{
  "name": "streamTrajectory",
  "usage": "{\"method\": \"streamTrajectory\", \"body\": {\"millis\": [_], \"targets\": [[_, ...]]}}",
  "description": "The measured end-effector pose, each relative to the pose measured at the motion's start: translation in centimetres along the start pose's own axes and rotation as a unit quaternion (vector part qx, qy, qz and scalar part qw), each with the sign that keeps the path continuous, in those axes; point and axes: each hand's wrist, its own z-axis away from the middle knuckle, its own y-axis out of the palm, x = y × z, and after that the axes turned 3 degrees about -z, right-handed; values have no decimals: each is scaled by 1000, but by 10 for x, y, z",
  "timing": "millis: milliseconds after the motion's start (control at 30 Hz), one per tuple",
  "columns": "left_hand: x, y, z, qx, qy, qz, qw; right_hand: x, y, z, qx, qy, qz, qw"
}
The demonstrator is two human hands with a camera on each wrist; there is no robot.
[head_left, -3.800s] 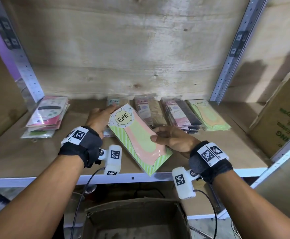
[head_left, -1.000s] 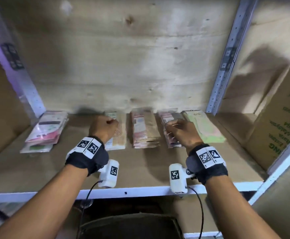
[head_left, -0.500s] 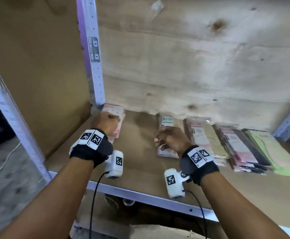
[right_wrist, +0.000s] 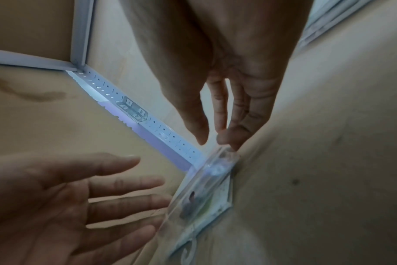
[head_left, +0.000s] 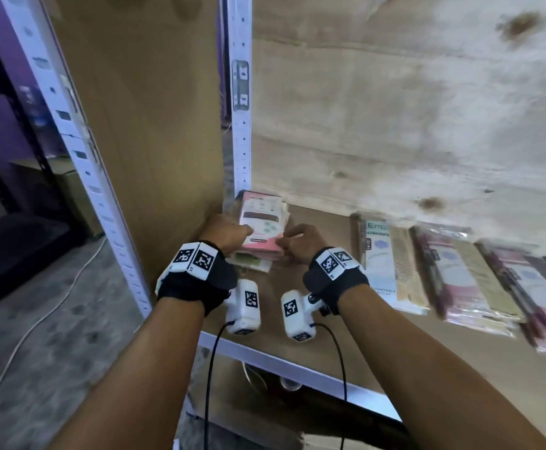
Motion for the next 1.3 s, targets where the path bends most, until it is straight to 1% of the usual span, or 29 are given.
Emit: {"method": "streamTrajectory", "body": {"millis": [67,100,133,200,300,333,400,500,600,700,733,800,900,933,1000,1067,1100,1200,1267,1300], "targets": [[3,0,1,8,-23,52,998,-2,-6,5,2,-7,13,1000],[4,-1,2,5,-28,73,997,-3,-11,9,8,-11,-1,1000],[5,-1,3,9,-30,86,996,-4,-16,14,16,-13,-31,999],[6,-1,4,40,-14,84,996,-3,-28,25,30,-11,-111,993],[-6,-3,14,75,25,126,989,4,-54,44,47,7,-238,970],[-11,-3,18,84,45,133,986,7,-65,50,49,15,-268,962],[-23,0,25,87,113,101,984,14,-87,64,47,29,-309,949],[-45,13,42,24,231,25,972,22,-119,87,38,35,-354,934],[-68,27,63,-49,308,-17,950,28,-154,109,47,15,-385,922],[-94,41,82,-72,383,19,921,29,-188,126,26,3,-414,910],[-102,46,88,-68,401,37,913,27,-198,131,18,-2,-416,909],[-113,60,98,-41,421,70,904,20,-216,141,6,-11,-417,909],[-123,87,109,29,417,116,901,1,-239,154,-5,-9,-423,906],[-125,96,111,56,411,134,900,-7,-245,159,-12,-9,-409,913],[-128,115,114,93,391,153,903,-26,-255,167,-45,-16,-337,940],[-131,132,115,109,356,185,910,-47,-258,175,-74,-23,-251,965],[-131,140,116,116,336,211,911,-56,-258,179,-74,-25,-230,970],[-136,162,117,160,270,297,902,-81,-259,184,-58,-40,-210,975],[-137,174,117,176,234,337,895,-96,-264,180,-62,-29,-202,977],[-138,179,116,181,220,346,894,-101,-267,178,-63,-22,-217,974]]}}
